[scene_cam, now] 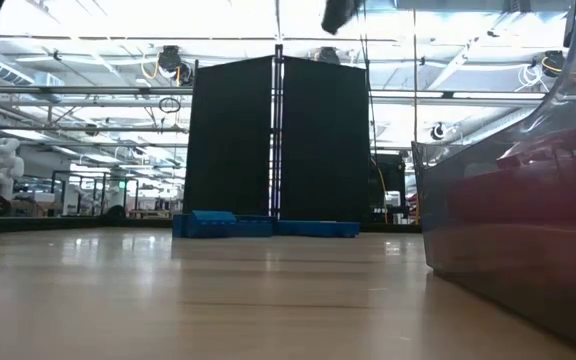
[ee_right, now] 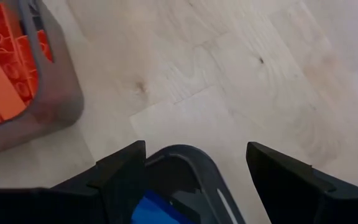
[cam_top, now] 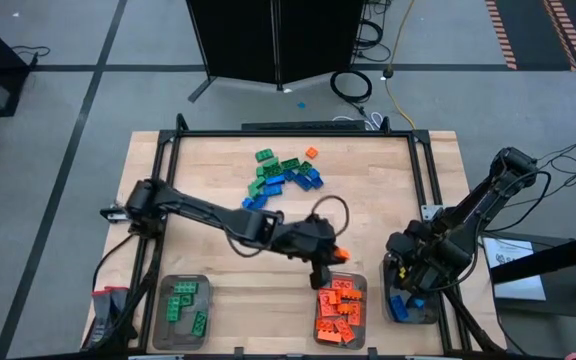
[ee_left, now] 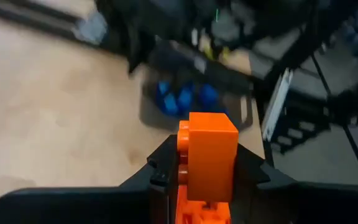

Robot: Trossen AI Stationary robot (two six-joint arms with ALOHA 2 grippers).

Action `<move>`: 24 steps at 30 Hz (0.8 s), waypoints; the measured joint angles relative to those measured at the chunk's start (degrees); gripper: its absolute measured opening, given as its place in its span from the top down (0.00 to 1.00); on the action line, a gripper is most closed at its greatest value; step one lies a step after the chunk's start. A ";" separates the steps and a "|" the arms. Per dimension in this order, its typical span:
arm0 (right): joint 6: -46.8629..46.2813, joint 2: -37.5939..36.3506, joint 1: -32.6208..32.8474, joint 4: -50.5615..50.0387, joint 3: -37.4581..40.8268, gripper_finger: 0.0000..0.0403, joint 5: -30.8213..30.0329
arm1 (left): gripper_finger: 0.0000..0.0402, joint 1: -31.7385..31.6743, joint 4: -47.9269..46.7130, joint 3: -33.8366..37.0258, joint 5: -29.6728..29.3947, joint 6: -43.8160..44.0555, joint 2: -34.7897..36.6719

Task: Sort blocks
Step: Put the orange game piece into the center black bin

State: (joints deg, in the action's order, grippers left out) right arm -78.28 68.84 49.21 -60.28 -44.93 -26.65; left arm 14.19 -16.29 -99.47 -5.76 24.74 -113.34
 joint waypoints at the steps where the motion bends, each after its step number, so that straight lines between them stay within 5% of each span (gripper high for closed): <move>1: 0.40 0.00 0.00 0.24 0.00 0.32 0.02 | 0.81 0.05 -0.22 0.01 1.24 0.92 -1.18; 13: 1.53 0.00 0.02 1.09 0.00 0.32 1.53 | 0.81 0.17 11.16 0.05 18.66 12.95 -10.91; 24: 2.93 -0.04 0.00 1.84 0.00 0.32 1.49 | 0.76 0.85 14.56 0.10 23.68 16.91 -13.11</move>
State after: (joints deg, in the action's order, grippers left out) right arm -75.35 68.79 49.21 -58.43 -44.93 -25.17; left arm 15.04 -1.73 -99.37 17.92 41.65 -126.45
